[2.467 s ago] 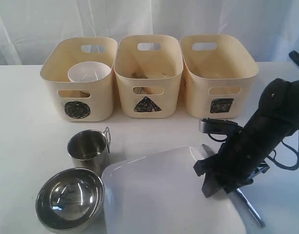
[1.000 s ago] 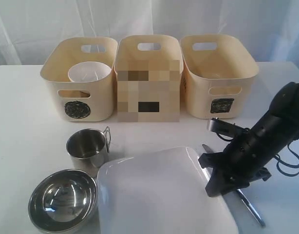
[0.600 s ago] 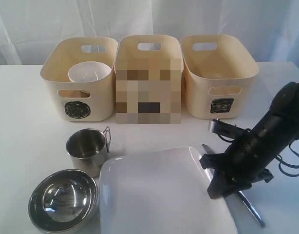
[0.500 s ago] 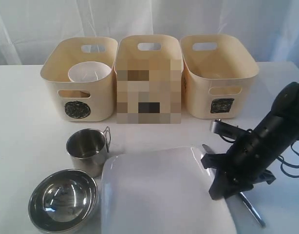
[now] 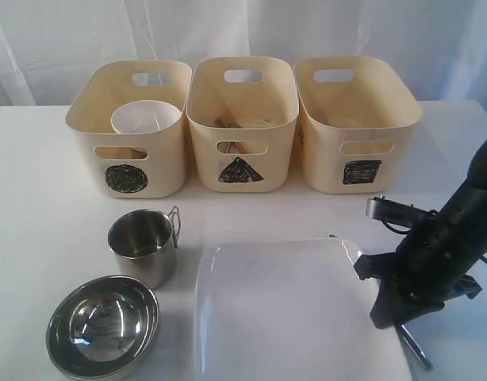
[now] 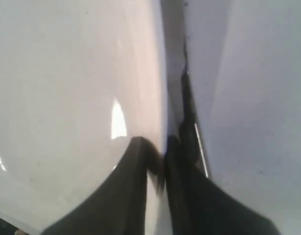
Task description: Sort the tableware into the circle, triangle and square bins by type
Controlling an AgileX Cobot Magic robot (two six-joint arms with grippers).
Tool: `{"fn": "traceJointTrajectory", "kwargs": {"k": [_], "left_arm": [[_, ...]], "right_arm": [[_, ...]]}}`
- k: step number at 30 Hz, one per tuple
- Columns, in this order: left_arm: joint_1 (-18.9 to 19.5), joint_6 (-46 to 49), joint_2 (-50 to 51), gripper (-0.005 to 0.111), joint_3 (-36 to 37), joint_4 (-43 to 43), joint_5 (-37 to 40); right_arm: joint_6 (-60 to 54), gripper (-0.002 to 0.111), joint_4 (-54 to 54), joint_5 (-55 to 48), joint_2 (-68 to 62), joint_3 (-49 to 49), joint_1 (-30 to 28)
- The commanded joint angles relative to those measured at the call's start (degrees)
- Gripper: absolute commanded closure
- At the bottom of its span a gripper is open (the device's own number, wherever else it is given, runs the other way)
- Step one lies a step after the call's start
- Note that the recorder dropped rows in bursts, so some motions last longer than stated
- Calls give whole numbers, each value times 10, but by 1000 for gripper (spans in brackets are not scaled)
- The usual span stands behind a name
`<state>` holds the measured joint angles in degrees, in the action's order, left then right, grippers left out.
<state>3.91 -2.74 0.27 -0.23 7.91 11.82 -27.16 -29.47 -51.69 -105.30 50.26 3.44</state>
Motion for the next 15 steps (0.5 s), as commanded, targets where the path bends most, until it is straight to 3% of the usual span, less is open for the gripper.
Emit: {"fn": "traceJointTrajectory", "kwargs": {"k": [1,15], "left_arm": [[-1,0,-3,107,2,2,-2],[-1,0,-3,107,2,2,-2]], "right_arm": [[0,108,65,43,14,-10,-6],[-26,108,26,41,93,-10,-6]]}}
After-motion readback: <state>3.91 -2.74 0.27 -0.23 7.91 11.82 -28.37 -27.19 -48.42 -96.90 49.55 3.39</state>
